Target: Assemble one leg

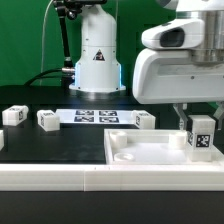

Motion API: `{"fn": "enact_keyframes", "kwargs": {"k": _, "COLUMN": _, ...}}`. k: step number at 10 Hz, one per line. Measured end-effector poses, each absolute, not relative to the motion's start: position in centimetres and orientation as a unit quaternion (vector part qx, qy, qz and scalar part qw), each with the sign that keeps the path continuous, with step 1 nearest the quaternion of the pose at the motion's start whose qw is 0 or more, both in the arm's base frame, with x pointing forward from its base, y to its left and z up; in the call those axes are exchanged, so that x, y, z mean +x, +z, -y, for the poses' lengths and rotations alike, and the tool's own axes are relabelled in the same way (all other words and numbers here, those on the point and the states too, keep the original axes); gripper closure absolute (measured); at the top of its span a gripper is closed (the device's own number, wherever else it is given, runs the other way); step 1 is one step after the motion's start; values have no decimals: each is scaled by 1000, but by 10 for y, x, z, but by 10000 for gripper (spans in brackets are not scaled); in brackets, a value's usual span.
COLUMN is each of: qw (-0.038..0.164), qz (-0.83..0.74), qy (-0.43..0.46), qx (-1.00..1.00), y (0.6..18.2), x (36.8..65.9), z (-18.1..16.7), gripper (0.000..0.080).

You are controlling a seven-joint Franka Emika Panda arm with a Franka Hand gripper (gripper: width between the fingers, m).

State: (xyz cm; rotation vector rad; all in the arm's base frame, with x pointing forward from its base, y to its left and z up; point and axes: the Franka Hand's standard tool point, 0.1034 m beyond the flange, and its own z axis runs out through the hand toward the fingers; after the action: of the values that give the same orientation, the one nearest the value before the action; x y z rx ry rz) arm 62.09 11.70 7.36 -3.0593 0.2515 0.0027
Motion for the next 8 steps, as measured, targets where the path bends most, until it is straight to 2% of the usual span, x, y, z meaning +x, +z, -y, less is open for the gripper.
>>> {"fn": "enact_keyframes", "kwargs": {"k": 3, "qw": 45, "qz": -233, "qy": 1, "qx": -971, "y": 73, "x": 622, "z": -118, "gripper": 509}}
{"fn": "enact_keyframes", "kwargs": {"k": 8, "qw": 46, "qz": -482, "qy": 1, "qx": -875, "y": 73, "x": 622, "z": -121, "gripper": 509}}
